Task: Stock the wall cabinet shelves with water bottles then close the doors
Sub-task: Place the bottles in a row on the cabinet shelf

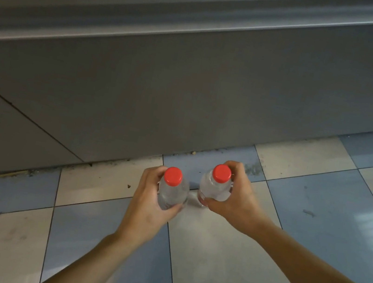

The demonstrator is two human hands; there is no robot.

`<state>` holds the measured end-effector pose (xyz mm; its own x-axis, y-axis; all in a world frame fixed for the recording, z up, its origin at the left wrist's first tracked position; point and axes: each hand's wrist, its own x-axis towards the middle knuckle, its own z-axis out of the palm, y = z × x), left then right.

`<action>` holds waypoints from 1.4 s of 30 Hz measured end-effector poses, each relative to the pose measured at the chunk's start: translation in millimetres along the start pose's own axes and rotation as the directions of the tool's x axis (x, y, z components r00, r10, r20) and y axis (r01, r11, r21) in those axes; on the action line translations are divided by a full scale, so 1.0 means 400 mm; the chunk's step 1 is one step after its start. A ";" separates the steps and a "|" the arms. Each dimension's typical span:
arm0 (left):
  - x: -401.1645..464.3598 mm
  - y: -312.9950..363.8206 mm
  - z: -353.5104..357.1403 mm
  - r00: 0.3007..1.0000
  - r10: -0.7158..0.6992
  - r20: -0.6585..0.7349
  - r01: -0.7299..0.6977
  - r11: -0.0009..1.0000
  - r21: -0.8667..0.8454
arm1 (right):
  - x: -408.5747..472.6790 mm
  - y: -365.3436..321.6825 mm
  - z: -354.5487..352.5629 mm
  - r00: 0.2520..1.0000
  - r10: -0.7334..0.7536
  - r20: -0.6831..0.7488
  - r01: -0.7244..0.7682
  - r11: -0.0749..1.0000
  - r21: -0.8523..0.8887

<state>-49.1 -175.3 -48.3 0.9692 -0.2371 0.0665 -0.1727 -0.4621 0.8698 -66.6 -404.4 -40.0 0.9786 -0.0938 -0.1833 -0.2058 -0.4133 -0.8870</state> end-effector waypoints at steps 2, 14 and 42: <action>-0.010 -0.011 0.001 1.000 -0.001 -0.013 0.001 1.000 0.017 | -0.004 0.016 0.006 1.000 0.024 0.000 -0.024 1.000 0.004; -0.012 -0.058 0.046 0.917 -0.370 0.152 0.397 0.885 -0.242 | -0.011 0.085 0.080 0.973 0.229 0.023 -0.224 0.922 0.315; -0.025 1.110 -0.824 0.943 -0.272 0.194 0.318 0.908 -0.274 | -0.403 -1.259 -0.387 0.984 0.166 0.070 -0.177 0.965 0.192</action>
<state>-77.6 -96.6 498.2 0.9264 -0.2636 -0.2688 0.1998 -0.2611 0.9444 -121.9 -321.3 501.9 0.9288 -0.0977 -0.3575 -0.3703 -0.2083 -0.9052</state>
